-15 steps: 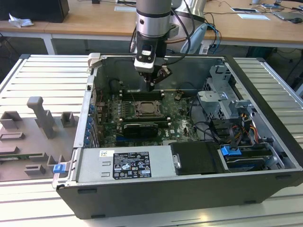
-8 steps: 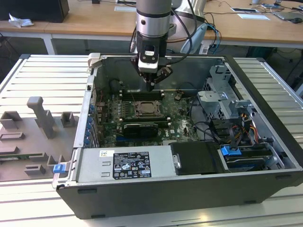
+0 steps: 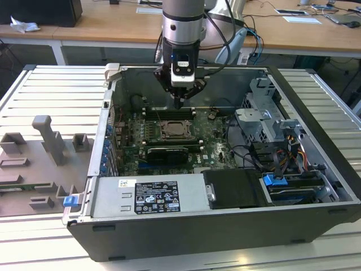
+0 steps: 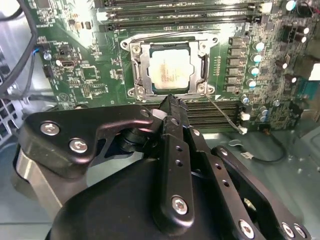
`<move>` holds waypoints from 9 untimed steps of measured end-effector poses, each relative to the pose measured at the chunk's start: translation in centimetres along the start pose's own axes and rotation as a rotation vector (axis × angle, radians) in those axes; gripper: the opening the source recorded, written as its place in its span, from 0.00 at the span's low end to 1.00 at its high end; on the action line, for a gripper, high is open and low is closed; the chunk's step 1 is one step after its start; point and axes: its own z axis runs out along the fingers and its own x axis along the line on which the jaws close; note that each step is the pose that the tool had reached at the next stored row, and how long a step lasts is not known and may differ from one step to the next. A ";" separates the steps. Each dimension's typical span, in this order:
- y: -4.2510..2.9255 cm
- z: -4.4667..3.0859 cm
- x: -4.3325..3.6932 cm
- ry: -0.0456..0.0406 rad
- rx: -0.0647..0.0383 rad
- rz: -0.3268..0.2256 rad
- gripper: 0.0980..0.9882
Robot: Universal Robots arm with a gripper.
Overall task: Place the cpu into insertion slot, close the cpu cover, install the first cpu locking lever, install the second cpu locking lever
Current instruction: 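Install the first cpu locking lever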
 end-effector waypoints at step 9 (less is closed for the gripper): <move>0.00 0.02 0.00 0.0053 -0.002 -0.145 0.01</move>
